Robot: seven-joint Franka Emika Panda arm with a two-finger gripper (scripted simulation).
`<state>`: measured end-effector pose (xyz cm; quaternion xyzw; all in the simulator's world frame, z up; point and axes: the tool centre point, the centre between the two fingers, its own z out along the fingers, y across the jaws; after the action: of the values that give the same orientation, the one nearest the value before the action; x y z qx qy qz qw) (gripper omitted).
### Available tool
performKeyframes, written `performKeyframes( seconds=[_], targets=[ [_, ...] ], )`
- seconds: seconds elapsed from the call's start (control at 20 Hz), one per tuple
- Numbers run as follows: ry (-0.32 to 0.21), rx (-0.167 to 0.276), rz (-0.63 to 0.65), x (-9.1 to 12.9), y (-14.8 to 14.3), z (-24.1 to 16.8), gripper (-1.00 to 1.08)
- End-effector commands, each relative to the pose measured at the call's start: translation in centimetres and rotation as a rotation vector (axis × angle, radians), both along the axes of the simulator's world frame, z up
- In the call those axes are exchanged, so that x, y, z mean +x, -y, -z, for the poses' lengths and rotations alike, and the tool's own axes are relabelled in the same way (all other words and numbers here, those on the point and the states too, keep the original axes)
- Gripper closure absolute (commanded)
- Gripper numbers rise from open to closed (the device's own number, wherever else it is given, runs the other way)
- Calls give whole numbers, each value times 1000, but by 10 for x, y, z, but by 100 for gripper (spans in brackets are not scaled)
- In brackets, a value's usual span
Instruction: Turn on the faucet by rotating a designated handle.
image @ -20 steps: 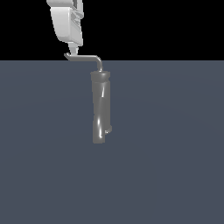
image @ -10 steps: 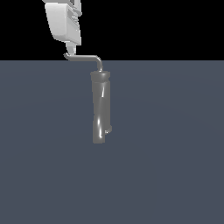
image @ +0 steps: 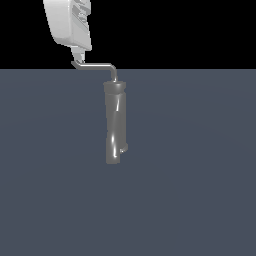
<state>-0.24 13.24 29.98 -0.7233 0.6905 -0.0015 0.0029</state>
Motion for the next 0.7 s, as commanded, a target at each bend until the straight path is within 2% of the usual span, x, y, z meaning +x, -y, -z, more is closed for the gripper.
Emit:
performKeyframes(
  seconds=[0.0, 0.15, 0.25, 0.65],
  targets=[
    [-6, -2, -4, -11, -2, 0, 108],
    [-6, -2, -4, -21, -2, 0, 108],
    [0, -2, 0, -15, 0, 0, 108],
    [-2, -2, -1, -37, 18, 0, 108]
  ],
)
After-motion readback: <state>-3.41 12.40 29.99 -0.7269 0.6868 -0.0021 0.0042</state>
